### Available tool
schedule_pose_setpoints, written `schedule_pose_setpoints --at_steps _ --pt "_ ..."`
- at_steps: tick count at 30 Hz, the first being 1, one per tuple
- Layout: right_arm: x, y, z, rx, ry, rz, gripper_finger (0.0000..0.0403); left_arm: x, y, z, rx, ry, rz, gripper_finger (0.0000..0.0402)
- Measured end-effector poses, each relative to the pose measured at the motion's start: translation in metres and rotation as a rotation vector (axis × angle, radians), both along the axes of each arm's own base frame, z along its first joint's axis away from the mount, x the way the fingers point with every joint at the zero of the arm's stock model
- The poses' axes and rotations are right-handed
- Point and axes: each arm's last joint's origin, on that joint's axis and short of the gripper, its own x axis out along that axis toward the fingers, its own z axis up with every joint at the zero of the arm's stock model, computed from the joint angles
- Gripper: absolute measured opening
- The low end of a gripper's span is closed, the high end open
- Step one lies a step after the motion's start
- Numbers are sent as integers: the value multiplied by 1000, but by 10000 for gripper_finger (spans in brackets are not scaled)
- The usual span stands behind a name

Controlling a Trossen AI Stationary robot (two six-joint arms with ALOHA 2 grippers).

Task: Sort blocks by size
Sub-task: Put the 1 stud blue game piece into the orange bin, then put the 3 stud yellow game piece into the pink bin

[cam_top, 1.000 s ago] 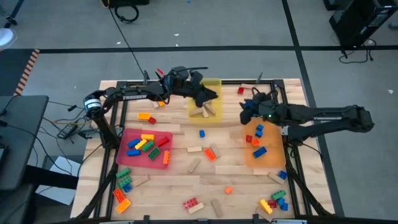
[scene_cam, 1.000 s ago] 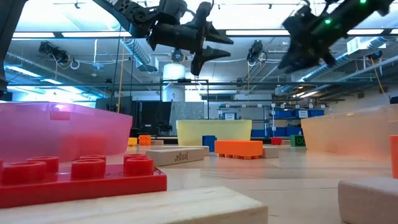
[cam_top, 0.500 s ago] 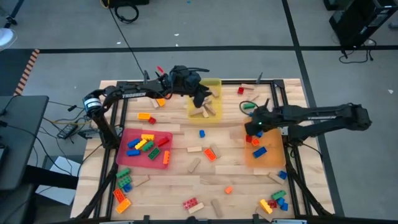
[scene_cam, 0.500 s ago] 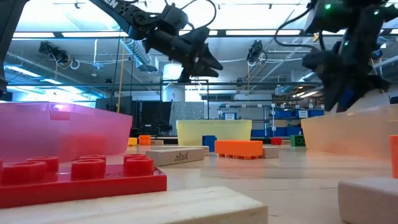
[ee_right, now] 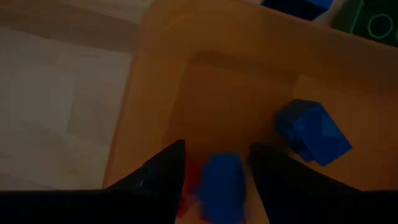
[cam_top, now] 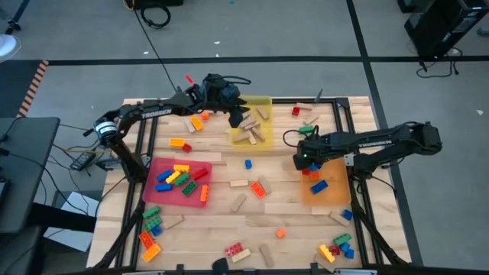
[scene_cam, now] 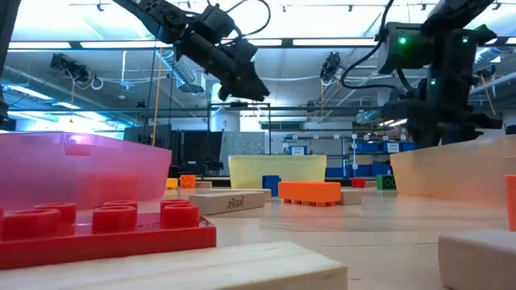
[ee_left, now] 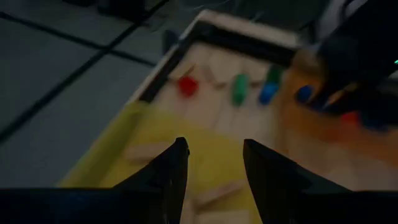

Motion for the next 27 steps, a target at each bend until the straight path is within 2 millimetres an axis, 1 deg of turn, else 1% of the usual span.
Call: schedule_pose_setpoints --at_steps 5,9,12,16,19,21,23,25,27 --pt "-1 0 3 -3 -20 -7 220 -12 -1 12 122 69 132 163" --pt "-3 0 9 -10 -58 -7 226 -21 -5 20 130 90 162 163" --pt "-5 0 12 -13 -79 -6 224 -30 -13 26 136 142 200 163" --pt "-6 1 13 -18 -85 13 220 -43 -33 35 114 210 289 163" --pt "-5 0 13 -24 -83 40 219 -50 -51 40 79 245 265 163" --pt "-5 0 13 -34 -73 91 219 -53 -64 41 72 273 232 163" --pt "-5 0 13 -42 -63 124 219 -57 -76 37 45 292 224 163" --pt "-7 2 13 -51 -43 135 216 -62 -90 28 15 302 244 163" --pt "-8 4 20 -70 0 139 213 -68 -104 18 4 283 269 163"
